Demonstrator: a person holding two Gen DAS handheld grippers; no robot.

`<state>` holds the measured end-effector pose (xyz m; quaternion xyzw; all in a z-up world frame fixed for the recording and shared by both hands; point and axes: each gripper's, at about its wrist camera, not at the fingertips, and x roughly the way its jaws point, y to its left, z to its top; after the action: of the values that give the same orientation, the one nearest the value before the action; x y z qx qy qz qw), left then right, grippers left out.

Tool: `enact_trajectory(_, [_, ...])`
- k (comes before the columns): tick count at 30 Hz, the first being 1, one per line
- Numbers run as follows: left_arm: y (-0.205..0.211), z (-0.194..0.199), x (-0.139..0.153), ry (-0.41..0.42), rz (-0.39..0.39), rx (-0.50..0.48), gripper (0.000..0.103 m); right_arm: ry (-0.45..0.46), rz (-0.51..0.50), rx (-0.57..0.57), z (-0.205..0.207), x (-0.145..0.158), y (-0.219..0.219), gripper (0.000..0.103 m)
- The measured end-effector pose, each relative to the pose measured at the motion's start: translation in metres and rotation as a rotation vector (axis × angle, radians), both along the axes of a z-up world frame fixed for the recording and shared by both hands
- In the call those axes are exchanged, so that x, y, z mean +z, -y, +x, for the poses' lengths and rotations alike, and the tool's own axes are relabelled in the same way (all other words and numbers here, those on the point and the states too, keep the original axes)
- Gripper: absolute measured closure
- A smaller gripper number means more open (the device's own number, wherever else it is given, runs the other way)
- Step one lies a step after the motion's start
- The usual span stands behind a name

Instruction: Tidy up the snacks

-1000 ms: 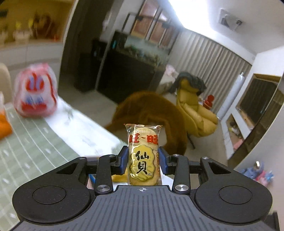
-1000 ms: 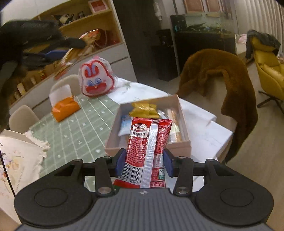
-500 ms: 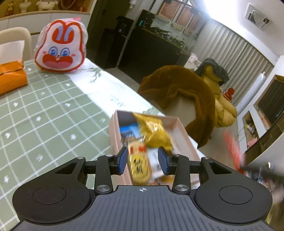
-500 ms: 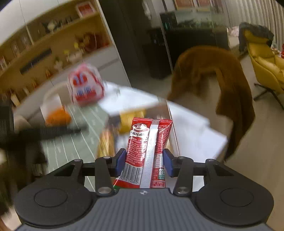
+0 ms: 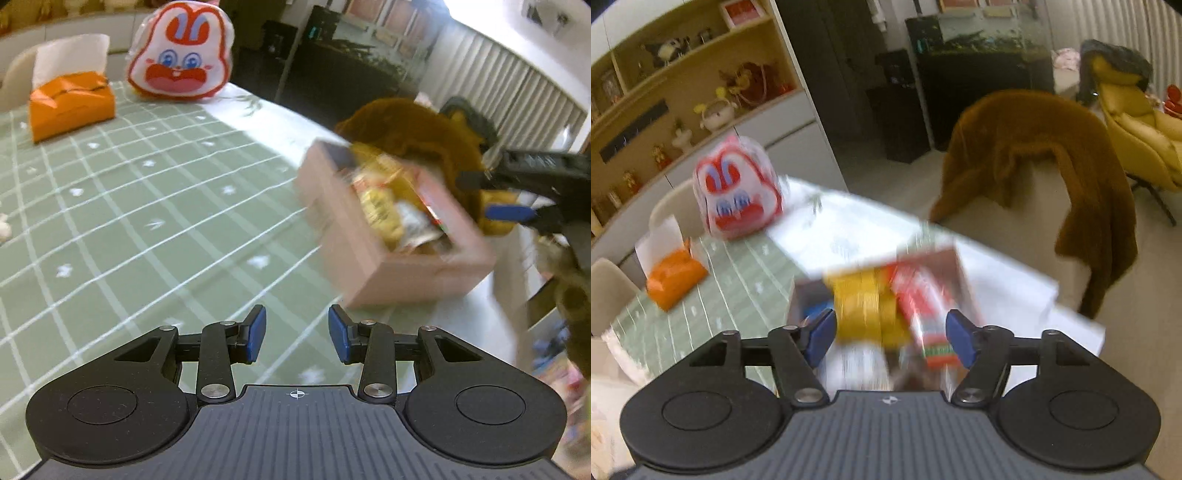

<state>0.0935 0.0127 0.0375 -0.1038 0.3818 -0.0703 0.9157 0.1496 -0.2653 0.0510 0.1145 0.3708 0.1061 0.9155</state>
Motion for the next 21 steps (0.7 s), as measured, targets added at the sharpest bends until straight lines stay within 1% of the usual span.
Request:
enact_trajectory(2, [-0.003, -0.007, -0.009, 0.017, 0.084, -0.007, 0.061, -0.005, -0.029, 0.013, -0.030, -0.021, -0.016, 0.032])
enact_trajectory(4, [-0.005, -0.016, -0.015, 0.041, 0.152, -0.024, 0.061, -0.012, -0.075, 0.028, -0.060, -0.041, -0.037, 0.031])
enact_trajectory(5, [-0.006, -0.019, -0.018, 0.051, 0.180, -0.036, 0.061, -0.017, -0.093, 0.030, -0.068, -0.048, -0.045, 0.031])
enact_trajectory(6, [-0.008, -0.022, -0.022, 0.054, 0.193, -0.046, 0.061, -0.025, -0.108, 0.038, -0.077, -0.056, -0.054, 0.031])
enact_trajectory(8, [-0.011, -0.027, -0.027, 0.048, 0.185, -0.057, 0.060, -0.041, -0.118, 0.040, -0.087, -0.065, -0.066, 0.031])
enact_trajectory(10, [-0.008, -0.029, -0.031, 0.077, 0.202, -0.072, 0.060, -0.031, -0.119, 0.018, -0.094, -0.073, -0.074, 0.031])
enact_trajectory(12, [-0.003, -0.026, -0.033, 0.104, 0.211, -0.081, 0.060, -0.027, -0.146, -0.012, -0.099, -0.080, -0.079, 0.031])
enact_trajectory(14, [0.004, -0.022, -0.037, 0.128, 0.225, -0.094, 0.060, -0.005, -0.192, -0.028, -0.103, -0.086, -0.086, 0.027])
enact_trajectory(15, [0.008, -0.021, -0.039, 0.145, 0.238, -0.106, 0.059, -0.008, -0.214, -0.039, -0.103, -0.087, -0.087, 0.025])
enact_trajectory(17, [0.015, -0.017, -0.040, 0.165, 0.253, -0.134, 0.059, -0.007, -0.228, -0.051, -0.104, -0.090, -0.087, 0.020])
enact_trajectory(19, [0.019, -0.009, -0.041, 0.164, 0.245, -0.150, 0.059, -0.006, -0.239, -0.091, -0.102, -0.093, -0.086, 0.008])
enact_trajectory(20, [0.021, -0.006, -0.041, 0.165, 0.243, -0.154, 0.058, -0.005, -0.232, -0.128, -0.102, -0.094, -0.082, 0.006])
enact_trajectory(21, [0.022, -0.003, -0.041, 0.166, 0.245, -0.157, 0.058, -0.007, -0.236, -0.167, -0.102, -0.097, -0.079, 0.001])
